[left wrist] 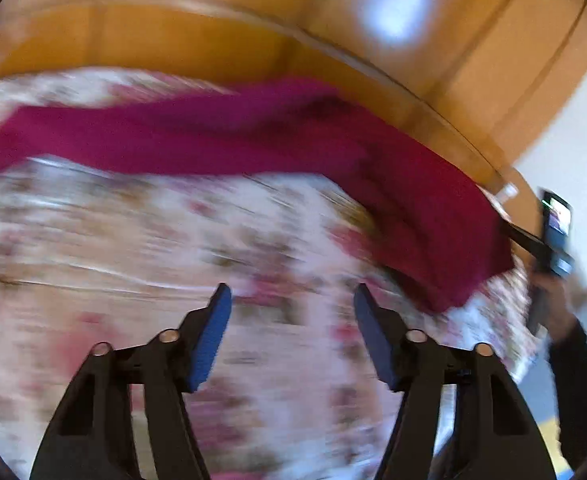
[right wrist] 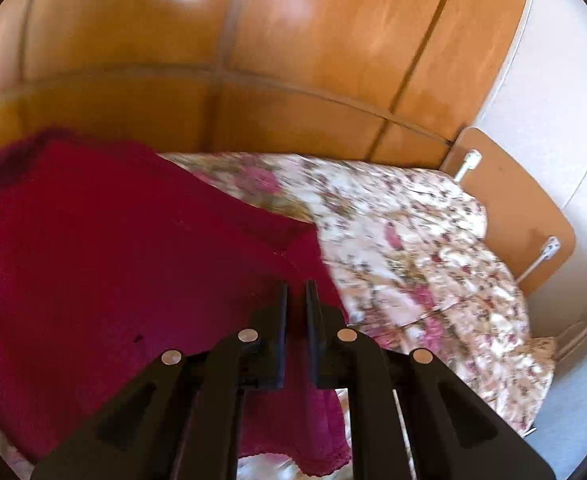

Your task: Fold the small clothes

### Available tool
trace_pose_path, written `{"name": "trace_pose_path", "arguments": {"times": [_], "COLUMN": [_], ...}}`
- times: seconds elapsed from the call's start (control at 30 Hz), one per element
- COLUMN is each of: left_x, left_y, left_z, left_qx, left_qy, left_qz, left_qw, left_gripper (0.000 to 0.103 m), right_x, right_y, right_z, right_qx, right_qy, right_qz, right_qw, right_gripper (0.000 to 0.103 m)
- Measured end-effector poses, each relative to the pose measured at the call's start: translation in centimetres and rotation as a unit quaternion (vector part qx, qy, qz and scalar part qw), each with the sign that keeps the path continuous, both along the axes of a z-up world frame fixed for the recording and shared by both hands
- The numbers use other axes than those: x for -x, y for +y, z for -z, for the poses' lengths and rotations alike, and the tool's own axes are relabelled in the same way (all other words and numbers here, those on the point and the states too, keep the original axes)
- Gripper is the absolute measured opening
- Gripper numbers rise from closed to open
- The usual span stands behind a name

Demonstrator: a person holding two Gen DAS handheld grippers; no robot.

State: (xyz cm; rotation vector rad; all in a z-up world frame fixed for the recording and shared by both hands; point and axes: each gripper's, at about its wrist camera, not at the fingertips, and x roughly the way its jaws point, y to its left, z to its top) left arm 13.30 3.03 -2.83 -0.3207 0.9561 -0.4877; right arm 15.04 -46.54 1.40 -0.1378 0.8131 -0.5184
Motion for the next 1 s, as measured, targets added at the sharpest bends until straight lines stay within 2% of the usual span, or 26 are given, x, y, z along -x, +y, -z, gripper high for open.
{"name": "trace_pose_path", "arguments": {"times": [0.1, 0.17, 0.3, 0.37, 0.4, 0.47, 0.5, 0.67, 0.77, 0.87, 1.0], "left_x": [-1.3, -2.6, -6.5, -8.1, -8.9, -9.5, -9.5, -8.2, -6.1, -2.9, 3.1], "left_y": [-5.1, -7.6, -11.3, -12.3, -12.7, -13.6, -13.6, -9.3, -4.5, 0.5, 6.9], "left_z": [1.0, 1.5, 2.8, 3.3, 3.6, 4.1, 4.0, 1.3, -1.1, -3.6, -5.8], "left_qx": [0.018, 0.018, 0.007, 0.018, 0.021, 0.027, 0.022, 0.033, 0.034, 0.035, 0.037], "left_qy": [0.019, 0.024, 0.047, 0.067, 0.078, 0.091, 0.084, 0.041, 0.008, -0.025, -0.057], "left_qz": [0.044, 0.058, 0.047, 0.047, 0.052, 0.071, 0.072, 0.043, 0.018, -0.015, -0.065], "left_qw": [0.9987, 0.9978, 0.9978, 0.9965, 0.9954, 0.9929, 0.9936, 0.9977, 0.9992, 0.999, 0.9956], "left_gripper": [0.056, 0.056, 0.057, 0.057, 0.049, 0.017, 0.014, 0.011, 0.01, 0.01, 0.01], "right_x": [-1.1, -1.1, -1.2, -1.1, -1.2, -1.1, -1.0, 0.9, 2.6, 5.3, 8.9], "right_y": [-0.8, 0.6, 0.2, -0.1, 0.1, 0.2, 0.3, 1.2, 2.5, 5.2, 9.8], "right_z": [1.9, 2.5, 3.2, 3.2, 3.2, 2.9, 2.8, 0.5, -1.0, -2.3, -2.4], "right_qx": [-0.018, -0.021, -0.037, -0.05, -0.054, -0.059, -0.059, -0.079, -0.097, -0.126, -0.157], "right_qy": [0.014, 0.016, 0.016, 0.012, 0.012, 0.009, 0.008, -0.011, -0.024, -0.038, -0.029], "right_qz": [0.005, 0.002, -0.006, -0.009, -0.009, -0.013, -0.016, -0.045, -0.07, -0.112, -0.175], "right_qw": [1.0, 1.0, 0.999, 0.999, 0.998, 0.998, 0.998, 0.996, 0.993, 0.985, 0.972], "right_gripper": [0.007, 0.007, 0.008, 0.008, 0.008, 0.008, 0.008, 0.008, 0.008, 0.008, 0.008]}}
